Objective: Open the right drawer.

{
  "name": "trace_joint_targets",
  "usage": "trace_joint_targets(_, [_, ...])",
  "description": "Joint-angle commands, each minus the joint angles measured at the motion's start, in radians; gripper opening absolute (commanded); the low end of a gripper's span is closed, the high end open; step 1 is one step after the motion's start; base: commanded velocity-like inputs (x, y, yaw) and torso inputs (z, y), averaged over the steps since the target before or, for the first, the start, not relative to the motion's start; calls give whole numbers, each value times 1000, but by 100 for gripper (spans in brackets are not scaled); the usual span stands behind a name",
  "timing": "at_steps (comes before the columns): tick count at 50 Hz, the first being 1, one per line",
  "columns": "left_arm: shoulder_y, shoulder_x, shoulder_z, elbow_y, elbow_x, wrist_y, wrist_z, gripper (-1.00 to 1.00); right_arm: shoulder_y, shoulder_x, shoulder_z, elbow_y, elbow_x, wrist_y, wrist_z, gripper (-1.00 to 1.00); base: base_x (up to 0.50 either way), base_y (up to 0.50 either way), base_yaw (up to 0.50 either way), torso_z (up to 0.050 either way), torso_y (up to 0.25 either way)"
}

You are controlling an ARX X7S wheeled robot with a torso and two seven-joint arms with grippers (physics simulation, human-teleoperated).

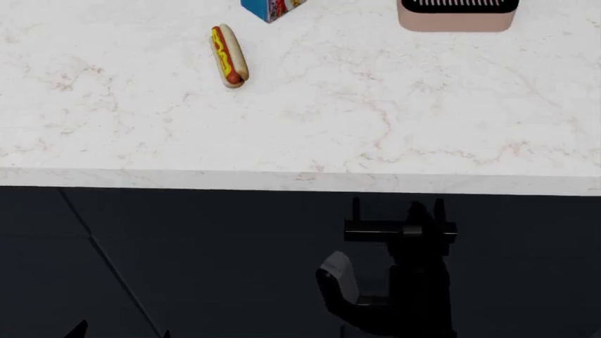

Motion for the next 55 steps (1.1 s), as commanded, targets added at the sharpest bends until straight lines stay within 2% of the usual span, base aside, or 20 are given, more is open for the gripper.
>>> trace_joint_targets(1, [-3,-1,2,-4,-2,2,-2,100,-37,18,-60,-84,-23,13,-20,-100,0,0,0,0,0])
trace_joint_targets(23, [-8,-4,13,-7,-1,0,-5,100,-165,160,-111,-417,-129,147,-154,-100,0,1,1,0,-1])
trace_joint_targets(38, [-9,-6,15,-9,-1,0,-11,100,-203,203,-122,-508,-161,181,-184,-100,0,1,2,0,0])
trace_joint_targets(55, [-12,-8,18,-12,-4,3,-14,100,-207,212,-141,-517,-193,194,-188,-100,-1,1,2,0,-1])
